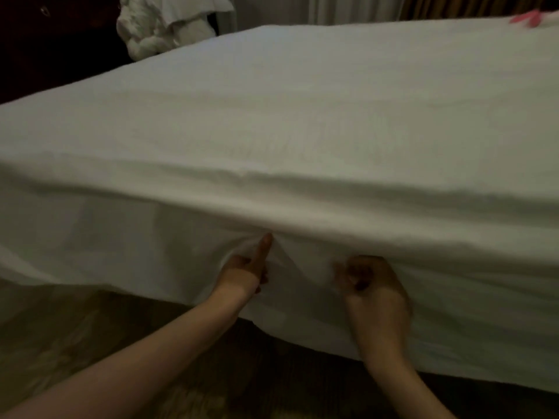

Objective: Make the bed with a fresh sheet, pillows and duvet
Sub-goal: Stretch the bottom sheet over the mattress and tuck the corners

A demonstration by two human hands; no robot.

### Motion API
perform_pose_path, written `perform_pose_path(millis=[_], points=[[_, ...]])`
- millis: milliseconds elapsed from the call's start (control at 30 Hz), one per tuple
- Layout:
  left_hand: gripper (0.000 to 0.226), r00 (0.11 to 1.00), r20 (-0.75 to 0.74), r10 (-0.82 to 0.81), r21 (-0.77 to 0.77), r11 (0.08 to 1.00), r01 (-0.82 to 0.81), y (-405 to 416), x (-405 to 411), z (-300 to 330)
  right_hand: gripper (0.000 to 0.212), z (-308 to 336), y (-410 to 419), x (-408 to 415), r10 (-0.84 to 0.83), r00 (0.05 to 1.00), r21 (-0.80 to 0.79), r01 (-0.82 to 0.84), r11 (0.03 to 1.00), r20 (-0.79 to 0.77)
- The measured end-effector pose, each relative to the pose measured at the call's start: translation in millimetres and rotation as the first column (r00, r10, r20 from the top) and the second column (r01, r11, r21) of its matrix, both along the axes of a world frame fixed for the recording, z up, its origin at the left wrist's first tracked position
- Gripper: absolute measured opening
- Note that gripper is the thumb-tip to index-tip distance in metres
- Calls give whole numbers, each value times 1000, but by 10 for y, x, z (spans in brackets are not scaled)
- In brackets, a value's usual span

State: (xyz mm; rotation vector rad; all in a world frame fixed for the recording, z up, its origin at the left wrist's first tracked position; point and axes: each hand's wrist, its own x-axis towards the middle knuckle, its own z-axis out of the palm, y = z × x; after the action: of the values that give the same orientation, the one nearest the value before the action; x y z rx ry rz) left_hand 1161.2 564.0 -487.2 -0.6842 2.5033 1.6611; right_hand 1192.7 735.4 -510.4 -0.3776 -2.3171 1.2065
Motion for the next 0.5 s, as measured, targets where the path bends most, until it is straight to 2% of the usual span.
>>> perform_pose_path(millis=[67,133,233,267,300,433,500], points=[[59,1000,-28,-11,7,1000,12,-23,-41,-84,20,-39,-44,5,21,988,312,28,950,-152],[50,998,-49,31,86,996,-26,11,-105,-116,22,-83,-9,-41,96,951,544,84,835,-293],[33,997,-32,76,291,955,-63,129,-148,-44,44,-122,100,-76,331,876,845,144,516,-352],[31,994,-40,100,348,934,-80,165,-137,-22,49,-100,127,-88,385,856,883,158,441,-346],[30,988,-59,142,388,915,-108,193,-129,-18,52,-64,136,-101,405,843,896,181,406,-354],[35,957,-132,258,432,884,-179,178,-44,-72,39,-14,58,-152,369,839,886,248,392,-399],[35,975,-140,174,354,928,-115,132,18,-125,27,-46,33,-150,322,844,869,288,403,-429]])
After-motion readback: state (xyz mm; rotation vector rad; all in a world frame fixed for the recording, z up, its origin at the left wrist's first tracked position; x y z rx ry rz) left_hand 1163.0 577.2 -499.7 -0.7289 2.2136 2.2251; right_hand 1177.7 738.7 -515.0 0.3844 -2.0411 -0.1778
